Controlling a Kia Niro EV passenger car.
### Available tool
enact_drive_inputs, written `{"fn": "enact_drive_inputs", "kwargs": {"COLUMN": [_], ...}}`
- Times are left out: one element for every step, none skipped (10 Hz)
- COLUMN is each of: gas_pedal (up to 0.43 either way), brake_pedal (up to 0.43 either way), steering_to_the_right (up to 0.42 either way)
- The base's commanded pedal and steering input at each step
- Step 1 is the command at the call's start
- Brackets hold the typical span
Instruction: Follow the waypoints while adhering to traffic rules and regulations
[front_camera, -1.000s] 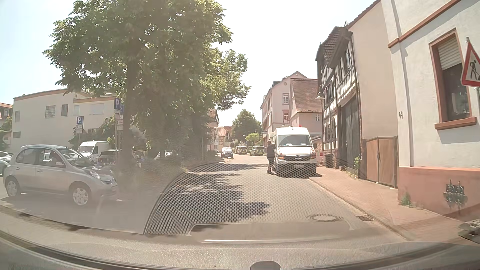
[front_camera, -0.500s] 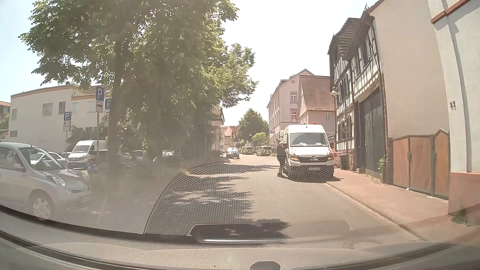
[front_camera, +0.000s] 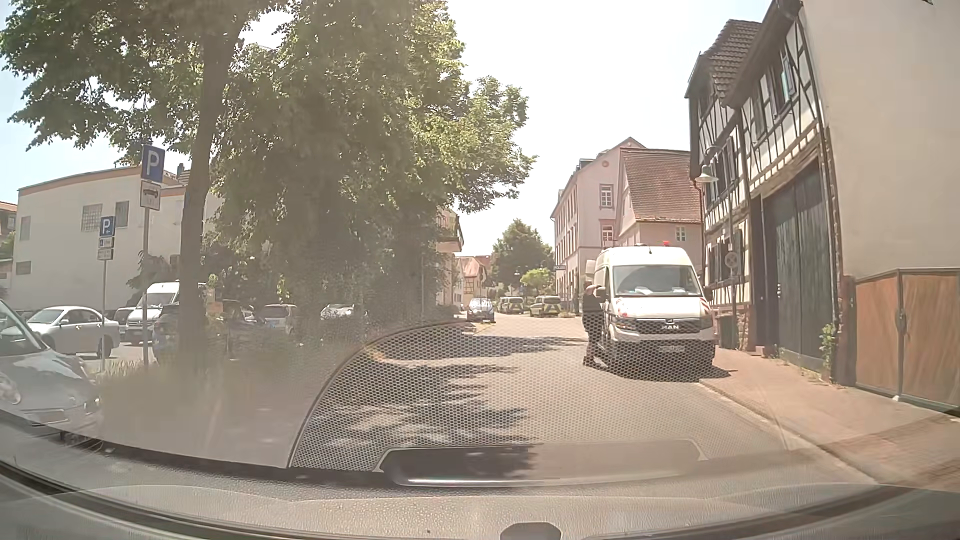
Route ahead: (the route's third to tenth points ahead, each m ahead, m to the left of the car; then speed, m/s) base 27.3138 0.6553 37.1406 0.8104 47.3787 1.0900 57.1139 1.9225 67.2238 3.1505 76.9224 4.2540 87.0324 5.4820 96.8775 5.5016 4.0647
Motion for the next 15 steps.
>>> {"fn": "enact_drive_inputs", "kwargs": {"gas_pedal": [0.087, 0.039, 0.000, 0.000, 0.000, 0.000, 0.000, 0.000, 0.000, 0.000, 0.000, 0.008, 0.020, 0.028, 0.039], "brake_pedal": [0.000, 0.000, 0.000, 0.000, 0.000, 0.000, 0.000, 0.000, 0.000, 0.000, 0.000, 0.000, 0.000, 0.000, 0.000], "steering_to_the_right": [-0.058, -0.059, -0.063, -0.063, -0.057, -0.048, -0.038, -0.032, -0.026, -0.020, -0.012, -0.003, 0.008, 0.019, 0.033]}}
